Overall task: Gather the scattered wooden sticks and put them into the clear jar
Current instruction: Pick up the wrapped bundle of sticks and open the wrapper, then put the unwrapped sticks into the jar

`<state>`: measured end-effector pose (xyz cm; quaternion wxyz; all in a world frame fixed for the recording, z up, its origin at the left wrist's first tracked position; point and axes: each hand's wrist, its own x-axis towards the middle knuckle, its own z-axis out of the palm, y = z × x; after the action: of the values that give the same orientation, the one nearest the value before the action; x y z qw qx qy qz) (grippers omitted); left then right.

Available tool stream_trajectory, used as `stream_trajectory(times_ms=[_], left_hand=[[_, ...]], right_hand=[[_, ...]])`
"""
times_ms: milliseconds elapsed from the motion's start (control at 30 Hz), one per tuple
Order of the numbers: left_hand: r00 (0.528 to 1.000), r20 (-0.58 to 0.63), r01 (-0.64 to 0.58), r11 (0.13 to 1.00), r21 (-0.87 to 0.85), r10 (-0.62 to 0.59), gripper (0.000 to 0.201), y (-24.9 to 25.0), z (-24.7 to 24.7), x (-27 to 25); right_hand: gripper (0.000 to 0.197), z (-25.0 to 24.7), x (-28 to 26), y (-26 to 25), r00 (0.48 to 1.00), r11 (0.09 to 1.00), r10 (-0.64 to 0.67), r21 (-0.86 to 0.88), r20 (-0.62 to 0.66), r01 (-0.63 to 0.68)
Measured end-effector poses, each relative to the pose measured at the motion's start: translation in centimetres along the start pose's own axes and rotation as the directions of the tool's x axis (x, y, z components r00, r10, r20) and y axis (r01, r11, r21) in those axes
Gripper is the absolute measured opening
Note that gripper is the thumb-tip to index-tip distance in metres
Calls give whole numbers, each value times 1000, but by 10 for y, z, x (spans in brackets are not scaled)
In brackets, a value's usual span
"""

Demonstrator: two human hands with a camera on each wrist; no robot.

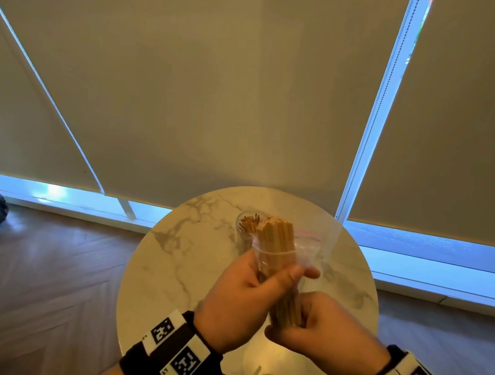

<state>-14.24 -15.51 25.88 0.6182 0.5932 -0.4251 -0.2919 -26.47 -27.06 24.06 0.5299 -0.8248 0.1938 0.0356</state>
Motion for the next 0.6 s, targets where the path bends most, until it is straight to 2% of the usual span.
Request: stream_trajectory(times_ms=[67,100,167,200,233,300,333,367,433,467,533,600], left_hand=[[997,62,43,999,-1,-43,26,-3,5,-5],[996,77,55,998,12,-55,25,-4,7,-6],[997,51,65,998,13,-66,27,-6,7,-8],[998,28,61,998,-2,-61,29,-7,4,-7],[999,5,50,999,12,-50,30,-8,0,-7],[999,11,43,996,72,-44,19,-8,-8,-8],[997,50,49,996,74,-52,9,-7,-11,-10],[993,107,48,997,67,-55,13,-7,-12,-11],[967,245,62,997,35,-69,23,-4,-9,-15],[952,295,82,997,12,-82,18,-2,-7,-15],[930,345,131,991,10,-127,6,-5,-4,-13],[914,357,204,979,0,-191,16,-10,-8,-10]], right_hand=[[10,1,0,-4,998,994,-62,90,-5,63],[11,1,-1,-5,997,988,-71,141,20,68],[22,-3,-5,-1,993,977,-90,201,70,74],[26,-8,-7,3,993,973,-103,211,56,89],[32,-14,-10,10,992,967,-124,225,7,119],[54,-32,-13,22,971,930,-158,303,-181,208],[66,-40,-14,24,944,886,-180,372,-276,277],[75,-45,-13,21,921,839,-222,418,-322,348],[88,-46,-8,2,902,778,-353,458,-247,430],[87,-42,-5,-8,899,782,-400,445,-178,436],[60,-31,4,-21,903,817,-420,395,-89,420],[33,-23,12,-26,916,797,-385,460,-115,393]])
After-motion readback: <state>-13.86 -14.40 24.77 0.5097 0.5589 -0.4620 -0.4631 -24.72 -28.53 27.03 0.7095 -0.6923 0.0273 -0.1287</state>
